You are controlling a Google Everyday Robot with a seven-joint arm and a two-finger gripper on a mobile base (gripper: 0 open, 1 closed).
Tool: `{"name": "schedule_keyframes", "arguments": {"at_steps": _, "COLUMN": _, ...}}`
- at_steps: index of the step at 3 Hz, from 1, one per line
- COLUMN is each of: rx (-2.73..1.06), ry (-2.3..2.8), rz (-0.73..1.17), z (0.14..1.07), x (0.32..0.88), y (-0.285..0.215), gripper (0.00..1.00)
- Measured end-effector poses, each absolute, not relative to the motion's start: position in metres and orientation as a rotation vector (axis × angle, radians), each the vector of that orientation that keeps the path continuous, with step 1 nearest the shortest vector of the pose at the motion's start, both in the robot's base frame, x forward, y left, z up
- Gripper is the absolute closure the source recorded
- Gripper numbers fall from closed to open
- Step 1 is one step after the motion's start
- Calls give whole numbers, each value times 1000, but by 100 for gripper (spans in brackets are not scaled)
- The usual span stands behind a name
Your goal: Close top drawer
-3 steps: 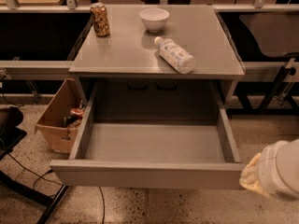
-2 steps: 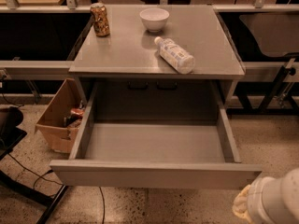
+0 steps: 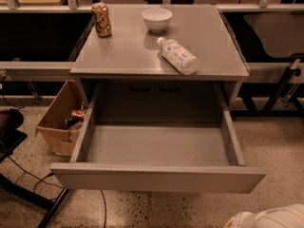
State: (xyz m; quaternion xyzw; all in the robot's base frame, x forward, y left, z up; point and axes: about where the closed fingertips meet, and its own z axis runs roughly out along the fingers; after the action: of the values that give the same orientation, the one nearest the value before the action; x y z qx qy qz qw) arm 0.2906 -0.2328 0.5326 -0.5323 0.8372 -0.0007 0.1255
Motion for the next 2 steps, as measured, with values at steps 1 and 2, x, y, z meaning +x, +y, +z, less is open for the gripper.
{"name": "schedule_keyframes", "arguments": {"at_steps": 1, "rx": -1552, "ry": 2435, "rz": 3, "z": 530, "x": 291, "y": -232, "gripper": 100}}
{"name": "schedule_keyframes", "arguments": {"at_steps": 2, "rx": -1536, "ry": 2383, "rz": -35, "z": 530, "x": 307, "y": -232, "gripper": 100}}
